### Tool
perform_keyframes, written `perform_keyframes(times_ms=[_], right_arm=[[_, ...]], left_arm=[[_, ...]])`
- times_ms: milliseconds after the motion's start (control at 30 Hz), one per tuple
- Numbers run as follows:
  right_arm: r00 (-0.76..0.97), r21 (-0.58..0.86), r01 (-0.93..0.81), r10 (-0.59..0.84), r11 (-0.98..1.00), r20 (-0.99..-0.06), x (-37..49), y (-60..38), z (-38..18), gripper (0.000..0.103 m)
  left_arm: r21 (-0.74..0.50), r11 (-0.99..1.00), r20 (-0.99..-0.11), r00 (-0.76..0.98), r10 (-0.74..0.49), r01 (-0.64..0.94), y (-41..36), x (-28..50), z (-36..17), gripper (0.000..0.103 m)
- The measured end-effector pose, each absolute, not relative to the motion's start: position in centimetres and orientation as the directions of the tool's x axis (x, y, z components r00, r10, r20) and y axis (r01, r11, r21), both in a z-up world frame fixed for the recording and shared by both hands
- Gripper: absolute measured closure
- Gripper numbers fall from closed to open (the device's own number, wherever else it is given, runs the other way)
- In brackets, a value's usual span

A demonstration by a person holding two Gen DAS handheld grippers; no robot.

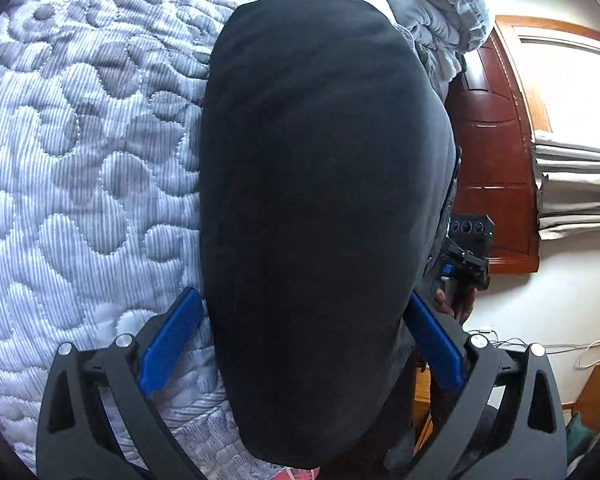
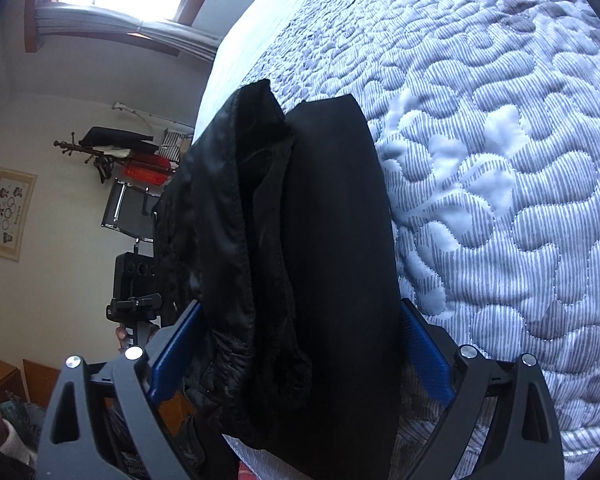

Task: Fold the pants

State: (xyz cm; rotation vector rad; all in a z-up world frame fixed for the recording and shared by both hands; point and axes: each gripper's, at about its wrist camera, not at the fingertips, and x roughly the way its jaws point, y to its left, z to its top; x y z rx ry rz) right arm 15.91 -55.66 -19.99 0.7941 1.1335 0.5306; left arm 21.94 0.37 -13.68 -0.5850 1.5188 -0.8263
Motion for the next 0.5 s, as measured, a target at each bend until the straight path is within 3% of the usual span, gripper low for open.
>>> perform_keyframes(times_ms=[500], right_arm=[[0.298,0.787,-0.022,0.756,0.616,-0.583,17.1,-55.4,-20.1,0.005]], left_arm=[[-0.804,0.58,-0.594,-0.199,-0.779,0.128,-1.9,22.0,-14.3,0.003]])
